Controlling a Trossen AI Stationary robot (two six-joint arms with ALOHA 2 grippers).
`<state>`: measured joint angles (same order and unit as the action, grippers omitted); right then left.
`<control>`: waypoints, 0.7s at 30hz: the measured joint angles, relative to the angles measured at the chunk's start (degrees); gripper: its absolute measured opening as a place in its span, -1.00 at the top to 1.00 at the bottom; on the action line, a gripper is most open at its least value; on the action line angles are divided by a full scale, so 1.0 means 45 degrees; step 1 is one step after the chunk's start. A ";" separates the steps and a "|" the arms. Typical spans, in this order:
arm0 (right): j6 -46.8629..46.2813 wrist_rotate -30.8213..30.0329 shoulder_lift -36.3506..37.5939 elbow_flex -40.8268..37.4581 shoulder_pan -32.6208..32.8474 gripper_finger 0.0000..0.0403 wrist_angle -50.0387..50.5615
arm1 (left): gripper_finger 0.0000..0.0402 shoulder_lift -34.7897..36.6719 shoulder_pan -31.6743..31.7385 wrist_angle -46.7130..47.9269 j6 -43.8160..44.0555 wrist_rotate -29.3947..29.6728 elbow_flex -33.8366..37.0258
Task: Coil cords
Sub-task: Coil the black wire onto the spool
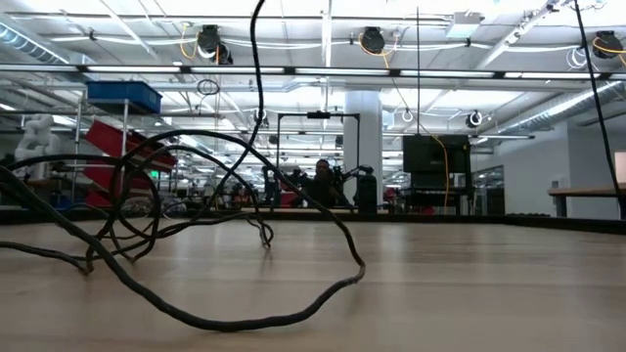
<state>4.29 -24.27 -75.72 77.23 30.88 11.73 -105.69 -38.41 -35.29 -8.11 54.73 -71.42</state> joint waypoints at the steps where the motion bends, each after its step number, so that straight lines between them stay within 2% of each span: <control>1: 0.0000 -0.0008 0.0000 0.0000 -0.0001 1.00 0.0000 | 0.52 0.0001 0.0063 -0.0015 -0.0044 0.0000 0.0000; 6: 0.0098 -0.0056 0.0000 0.0000 -0.0021 1.00 -0.0095 | 0.52 0.0005 0.0541 0.0000 0.0083 -0.1112 0.0000; 8: 0.0147 -0.0308 0.0031 0.0000 -0.0021 1.00 -0.0051 | 0.55 0.0005 0.0649 0.0097 0.0266 -0.1134 0.0000; 10: 0.0162 -0.0393 0.0116 0.0000 -0.0026 1.00 -0.0001 | 0.63 0.0005 0.0670 0.0314 0.0268 -0.0647 0.0000; 14: 0.0236 -0.0410 0.0305 0.0000 -0.0026 1.00 0.0135 | 0.94 0.0005 0.0459 0.0303 -0.0269 0.0548 0.0000; 18: 0.0343 -0.0392 0.0350 0.0000 -0.0026 1.00 0.0242 | 0.97 0.0005 0.0234 0.0548 -0.0385 0.1308 0.0000; 21: 0.0389 -0.0334 0.0355 0.0000 -0.0026 1.00 0.0282 | 0.98 0.0182 0.0062 0.1499 -0.0127 0.1545 0.0000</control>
<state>6.04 -25.77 -74.13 77.23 30.76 13.00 -104.87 -38.14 -28.54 -8.68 61.68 -71.42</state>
